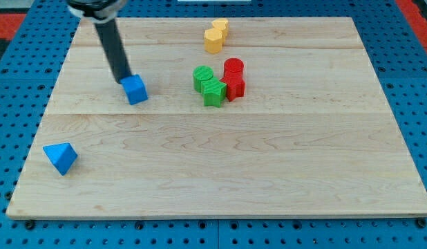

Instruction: Place the cube left to the green circle

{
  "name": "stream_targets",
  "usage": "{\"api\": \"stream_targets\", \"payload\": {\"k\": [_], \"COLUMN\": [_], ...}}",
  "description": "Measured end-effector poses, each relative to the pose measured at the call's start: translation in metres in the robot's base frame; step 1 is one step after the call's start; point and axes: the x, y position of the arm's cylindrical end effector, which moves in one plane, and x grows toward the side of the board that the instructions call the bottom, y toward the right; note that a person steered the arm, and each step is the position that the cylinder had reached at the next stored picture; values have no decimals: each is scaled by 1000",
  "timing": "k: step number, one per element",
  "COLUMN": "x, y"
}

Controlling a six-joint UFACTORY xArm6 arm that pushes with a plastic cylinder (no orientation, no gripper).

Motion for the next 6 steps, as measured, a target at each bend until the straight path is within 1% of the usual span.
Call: {"api": "stream_targets", "payload": {"k": [1,2,3,4,5,6], "x": [41,59,36,37,37,37], "y": [-84,-39,7,35,31,2]}}
